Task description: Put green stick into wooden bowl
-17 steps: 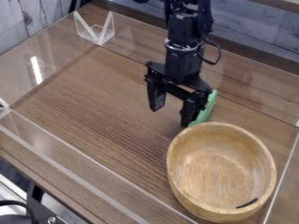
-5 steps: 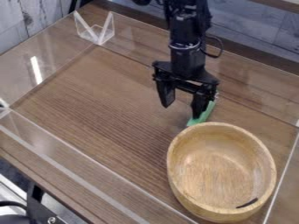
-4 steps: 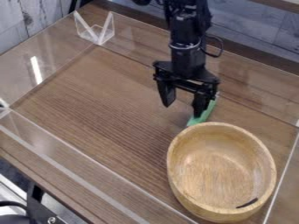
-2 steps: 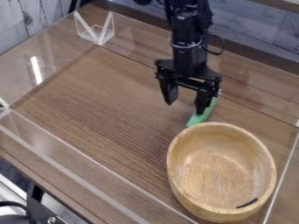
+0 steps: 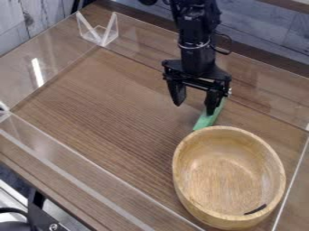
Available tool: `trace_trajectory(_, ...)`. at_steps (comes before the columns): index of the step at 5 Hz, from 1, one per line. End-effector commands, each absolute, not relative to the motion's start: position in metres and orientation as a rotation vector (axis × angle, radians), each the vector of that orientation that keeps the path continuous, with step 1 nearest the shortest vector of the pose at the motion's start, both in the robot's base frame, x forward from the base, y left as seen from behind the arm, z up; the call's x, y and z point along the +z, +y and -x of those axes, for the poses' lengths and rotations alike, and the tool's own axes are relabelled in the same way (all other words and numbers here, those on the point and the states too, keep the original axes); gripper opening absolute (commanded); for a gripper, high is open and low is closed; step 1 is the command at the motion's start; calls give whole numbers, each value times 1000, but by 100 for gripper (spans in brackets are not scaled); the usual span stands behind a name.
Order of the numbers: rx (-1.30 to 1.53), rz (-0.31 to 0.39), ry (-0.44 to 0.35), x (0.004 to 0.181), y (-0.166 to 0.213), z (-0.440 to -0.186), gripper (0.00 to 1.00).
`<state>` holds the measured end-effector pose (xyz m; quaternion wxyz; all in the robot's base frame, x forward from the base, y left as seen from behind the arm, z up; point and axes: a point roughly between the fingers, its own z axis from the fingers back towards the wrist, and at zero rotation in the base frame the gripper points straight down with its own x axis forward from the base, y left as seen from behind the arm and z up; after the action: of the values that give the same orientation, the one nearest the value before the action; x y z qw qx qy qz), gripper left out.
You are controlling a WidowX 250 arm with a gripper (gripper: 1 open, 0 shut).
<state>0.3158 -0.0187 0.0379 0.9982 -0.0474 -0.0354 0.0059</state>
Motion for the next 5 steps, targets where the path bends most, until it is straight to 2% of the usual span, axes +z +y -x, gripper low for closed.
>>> trace_trajectory(1, 41, 93, -77, 31, -19, -318, 100)
trace_trajectory(3, 70, 97, -96, 22, -23, -322, 100)
trace_trajectory(4, 76, 94, -102, 22, -23, -323, 0)
trace_trajectory(5, 82, 98, -88, 22, -25, -323, 0)
